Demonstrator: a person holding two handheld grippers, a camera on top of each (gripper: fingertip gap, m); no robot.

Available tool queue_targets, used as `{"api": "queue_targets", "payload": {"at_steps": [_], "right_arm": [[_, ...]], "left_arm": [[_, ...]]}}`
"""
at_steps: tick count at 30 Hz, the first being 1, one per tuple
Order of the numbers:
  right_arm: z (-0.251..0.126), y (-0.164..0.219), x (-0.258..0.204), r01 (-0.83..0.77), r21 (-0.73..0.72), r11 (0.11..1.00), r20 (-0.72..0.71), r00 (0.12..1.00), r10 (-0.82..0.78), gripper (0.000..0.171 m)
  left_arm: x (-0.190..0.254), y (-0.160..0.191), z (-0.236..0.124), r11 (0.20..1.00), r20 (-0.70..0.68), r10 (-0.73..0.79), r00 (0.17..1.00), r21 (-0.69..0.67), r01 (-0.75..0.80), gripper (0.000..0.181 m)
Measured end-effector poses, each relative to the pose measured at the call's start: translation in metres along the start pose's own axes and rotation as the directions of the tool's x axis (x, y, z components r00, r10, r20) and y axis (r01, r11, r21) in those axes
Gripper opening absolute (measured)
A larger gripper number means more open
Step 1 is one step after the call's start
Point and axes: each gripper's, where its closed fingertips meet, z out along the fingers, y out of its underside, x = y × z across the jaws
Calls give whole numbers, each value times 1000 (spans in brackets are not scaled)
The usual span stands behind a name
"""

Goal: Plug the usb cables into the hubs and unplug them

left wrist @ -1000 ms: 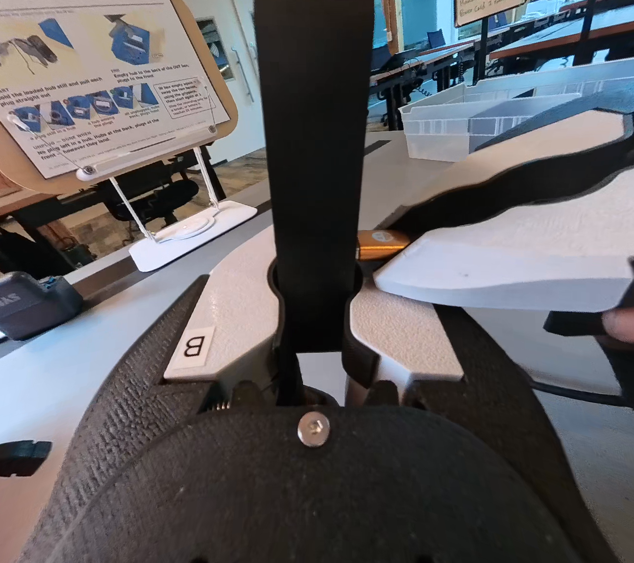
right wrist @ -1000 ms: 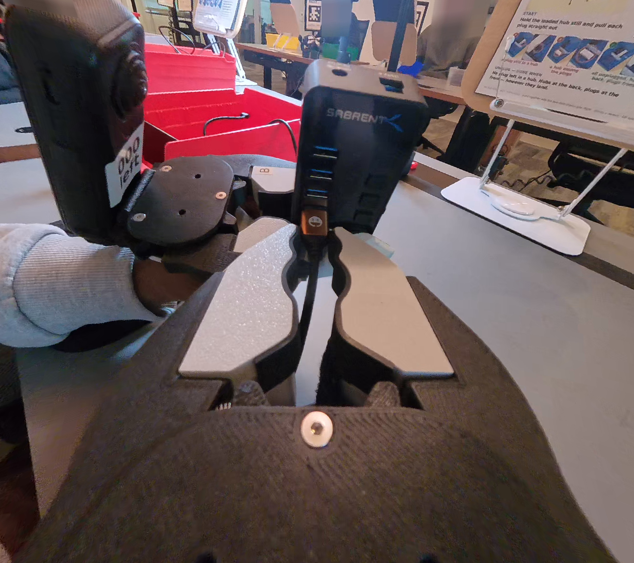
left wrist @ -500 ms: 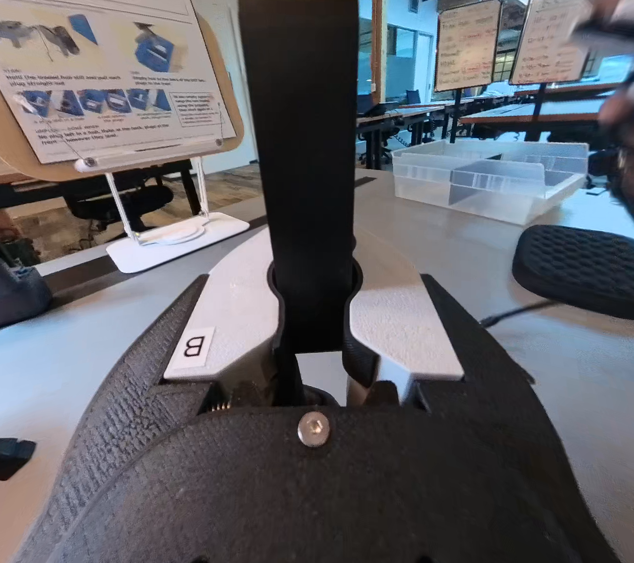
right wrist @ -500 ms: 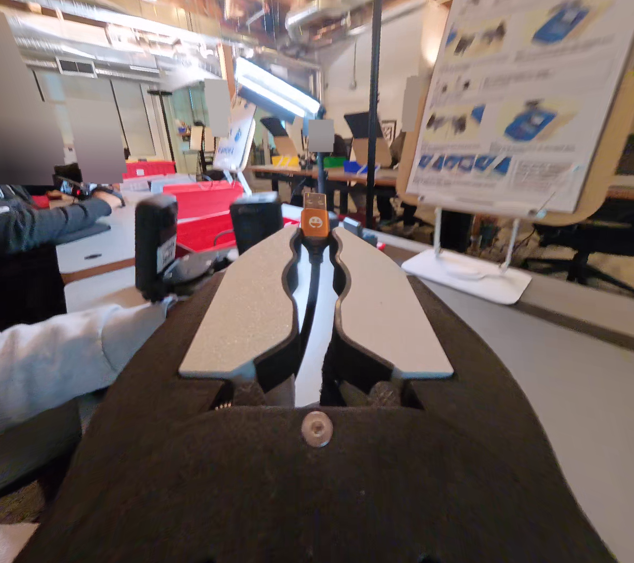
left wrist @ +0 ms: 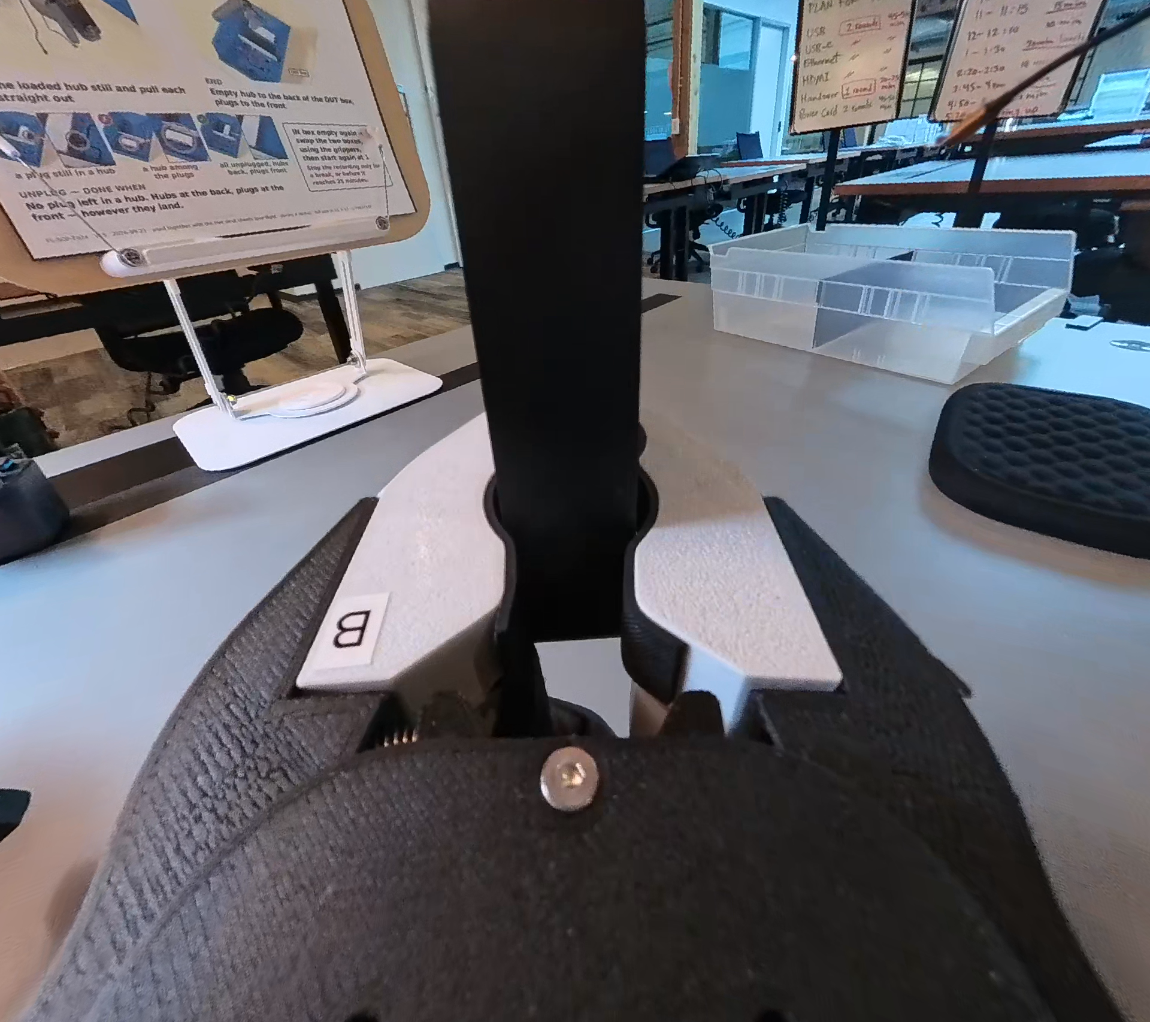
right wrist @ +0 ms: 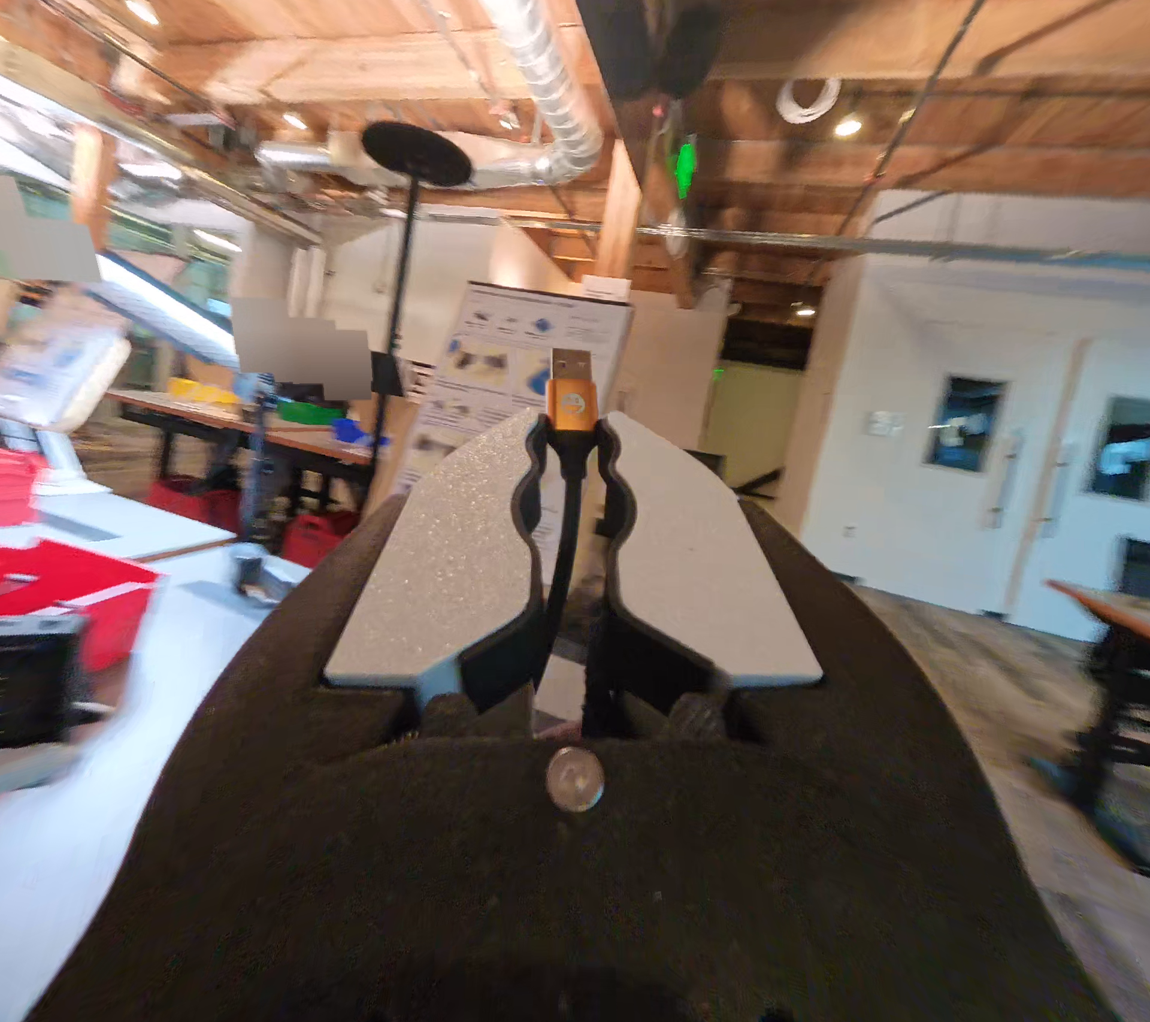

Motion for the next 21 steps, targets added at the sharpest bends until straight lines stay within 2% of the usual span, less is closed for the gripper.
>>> {"api": "queue_targets", "payload": {"at_steps": [2,4,6,9,14,19,21], "right_arm": [[-4,9,29,95,-45,994,-64,993,-98,15],[-8,31,53,134,-113,985,-57,988,-141,15],[-11,59,68,194,-166,967,11,981,-195,15],[-23,105,76,288,-153,945,195,946,-257,15],[-52,168,116,179,-172,969,181,972,-148,15],[-79,234,149,202,-323,924,102,979,-178,15],[-87,252,149,220,-391,894,126,975,-185,16]], "left_arm": [[1,2,1,1000,0,15,1000,-8,-15,32],[2,4,2,999,-1,35,999,-16,-35,33],[4,6,3,998,-3,54,999,-25,-54,33],[7,8,5,998,-16,58,998,-30,-59,33],[7,11,6,996,-16,72,997,-43,-73,33],[9,14,7,996,-24,73,997,-53,-74,32],[9,15,8,995,-27,75,997,-57,-77,33]]}}
